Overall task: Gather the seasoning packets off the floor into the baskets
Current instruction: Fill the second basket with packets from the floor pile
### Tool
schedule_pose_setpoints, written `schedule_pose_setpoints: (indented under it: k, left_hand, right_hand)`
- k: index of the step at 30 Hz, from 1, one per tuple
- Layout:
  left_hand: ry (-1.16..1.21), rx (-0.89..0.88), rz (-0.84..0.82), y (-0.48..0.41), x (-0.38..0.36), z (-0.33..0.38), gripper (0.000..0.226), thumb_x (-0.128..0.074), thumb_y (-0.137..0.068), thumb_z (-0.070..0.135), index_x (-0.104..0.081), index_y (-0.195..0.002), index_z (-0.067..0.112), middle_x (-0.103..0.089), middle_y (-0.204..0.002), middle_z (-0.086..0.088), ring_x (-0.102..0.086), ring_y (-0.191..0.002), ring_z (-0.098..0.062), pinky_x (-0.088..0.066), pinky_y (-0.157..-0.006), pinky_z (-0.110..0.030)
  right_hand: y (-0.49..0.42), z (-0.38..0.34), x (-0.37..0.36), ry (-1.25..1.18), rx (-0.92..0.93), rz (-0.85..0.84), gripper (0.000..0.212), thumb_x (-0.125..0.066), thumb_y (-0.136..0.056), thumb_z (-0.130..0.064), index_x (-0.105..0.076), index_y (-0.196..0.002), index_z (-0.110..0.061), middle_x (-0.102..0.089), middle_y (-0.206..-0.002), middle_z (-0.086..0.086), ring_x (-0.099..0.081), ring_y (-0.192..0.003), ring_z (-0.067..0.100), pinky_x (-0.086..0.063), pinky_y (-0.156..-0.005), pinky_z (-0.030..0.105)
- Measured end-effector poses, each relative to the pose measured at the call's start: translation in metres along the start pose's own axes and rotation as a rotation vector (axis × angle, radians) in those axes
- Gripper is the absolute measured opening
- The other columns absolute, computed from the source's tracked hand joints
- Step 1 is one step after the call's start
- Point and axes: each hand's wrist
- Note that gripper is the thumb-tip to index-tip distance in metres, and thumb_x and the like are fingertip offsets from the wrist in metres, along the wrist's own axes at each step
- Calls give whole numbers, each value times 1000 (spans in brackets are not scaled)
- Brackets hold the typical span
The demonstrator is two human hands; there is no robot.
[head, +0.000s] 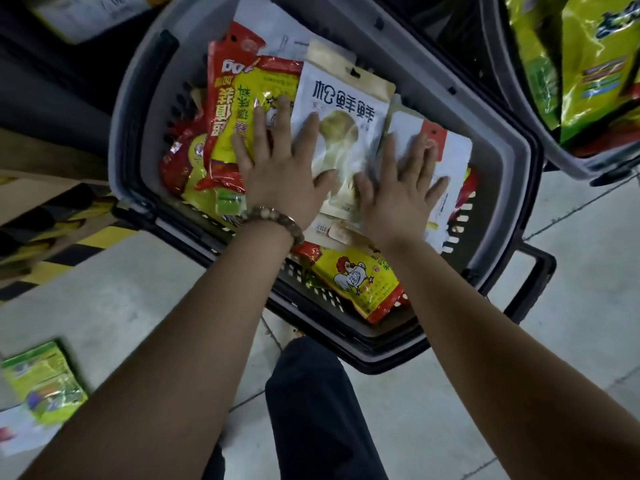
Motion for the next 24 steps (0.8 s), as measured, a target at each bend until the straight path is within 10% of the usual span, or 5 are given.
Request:
schedule_pose_setpoints:
  k: [13, 19, 24]
  left_hand:
    - [137, -8, -4, 15, 25, -15, 64, -47, -92, 47, -21, -147, 29, 11, -158, -3, 12, -145, -26, 4, -116, -52]
    - [493, 221, 228, 119, 41, -88, 51, -56, -88, 28, -44, -137, 19, -16, -156, -8, -20, -142, -27, -25, -113, -46]
    - [624, 488, 309, 246, 26, -189, 42, -61, -86, 17, -54, -127, 11, -38, -145, -11, -42, -129, -26, -34, -101, -27]
  right_hand:
    - [-2, -8, 28, 5, -27, -165, 69, -36, -98, -47, -3, -152, -21, 10, -158, 17, 11, -145, 32, 2, -114, 57]
    - [69, -71, 54, -280, 199, -54, 71, -50, -96, -16, -7, -152, -17, -9, -159, 5, -15, -144, 17, -21, -98, 11]
    - [155, -162, 15, -321, 469, -132, 68, -53, -93, -13, -17, -150, -10, -27, -151, 13, -31, -136, 21, -30, -101, 18]
Point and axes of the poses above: each hand's wrist, its own y-axis away from the middle knuckle, its own x-axis out of the back of the hand, z = x × y
